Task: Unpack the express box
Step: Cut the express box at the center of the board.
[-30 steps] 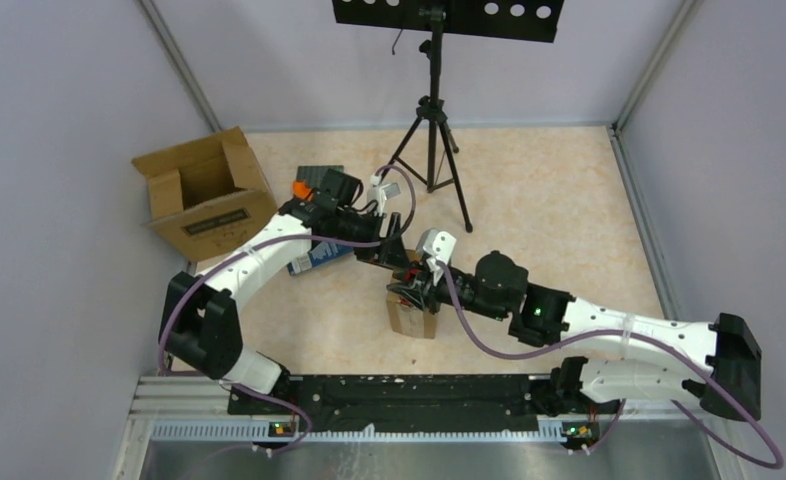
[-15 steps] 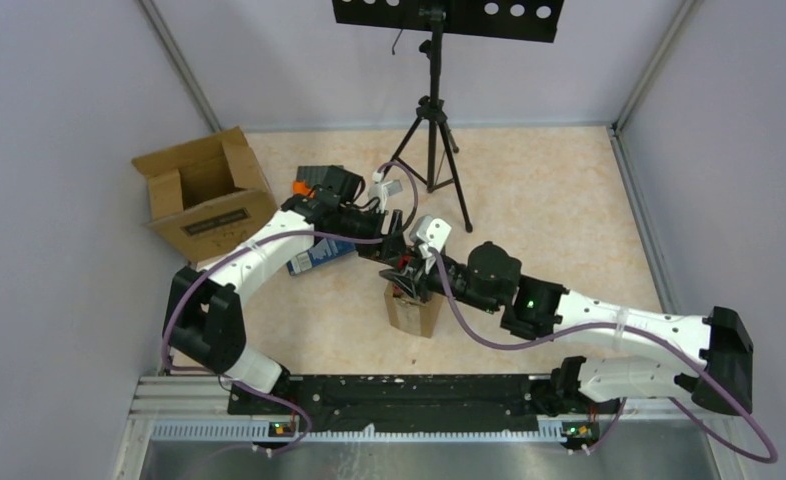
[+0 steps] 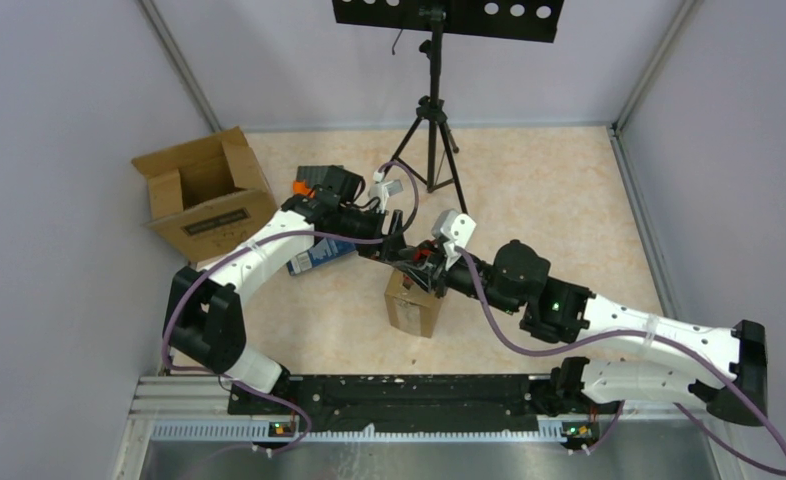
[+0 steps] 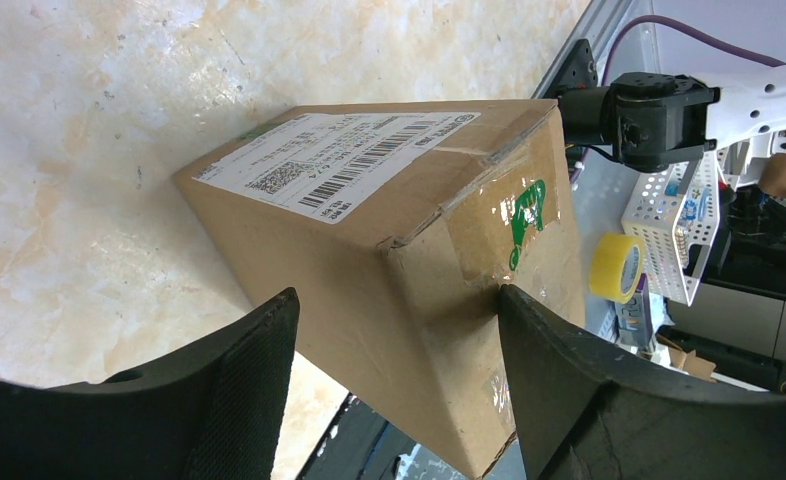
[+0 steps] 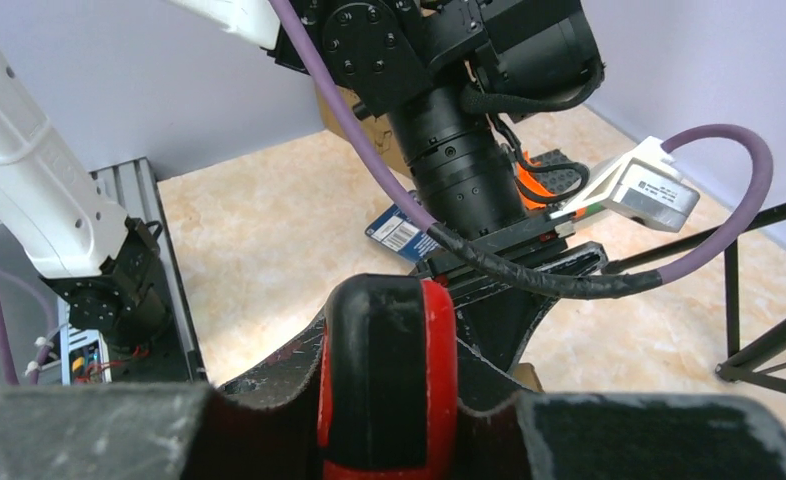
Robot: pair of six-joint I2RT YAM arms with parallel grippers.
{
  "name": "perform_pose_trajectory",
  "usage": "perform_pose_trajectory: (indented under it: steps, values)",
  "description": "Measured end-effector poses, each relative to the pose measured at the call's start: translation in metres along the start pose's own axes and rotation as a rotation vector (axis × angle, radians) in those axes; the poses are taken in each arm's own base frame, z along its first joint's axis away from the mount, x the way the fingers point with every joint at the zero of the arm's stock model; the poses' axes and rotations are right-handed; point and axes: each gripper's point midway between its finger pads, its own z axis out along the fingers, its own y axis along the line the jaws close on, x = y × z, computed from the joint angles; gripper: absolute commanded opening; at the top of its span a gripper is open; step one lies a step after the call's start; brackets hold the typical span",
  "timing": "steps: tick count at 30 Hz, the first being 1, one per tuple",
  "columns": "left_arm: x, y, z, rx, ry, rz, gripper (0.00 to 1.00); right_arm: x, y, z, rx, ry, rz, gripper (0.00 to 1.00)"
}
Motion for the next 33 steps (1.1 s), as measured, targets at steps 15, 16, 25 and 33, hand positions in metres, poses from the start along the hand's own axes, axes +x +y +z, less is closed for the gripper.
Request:
perform_pose_trajectory:
  steps: [15, 16, 25, 33]
  values:
    - [0.0, 0.0, 0.0, 0.002, 0.0, 0.001, 0.75, 0.012, 0.012, -0.004, -0.063, 0.036, -0.008, 0.0]
    - [0.0, 0.0, 0.0, 0.002, 0.0, 0.001, 0.74, 0.016, 0.013, -0.004, -0.067, 0.046, -0.008, 0.0]
    - [0.0, 0.0, 0.0, 0.002, 0.001, 0.0, 0.74, 0.025, 0.018, -0.004, -0.084, 0.066, -0.015, 0.0]
    - [0.0, 0.0, 0.0, 0.003, 0.0, 0.001, 0.74, 0.025, 0.021, -0.005, -0.094, 0.065, -0.036, 0.0]
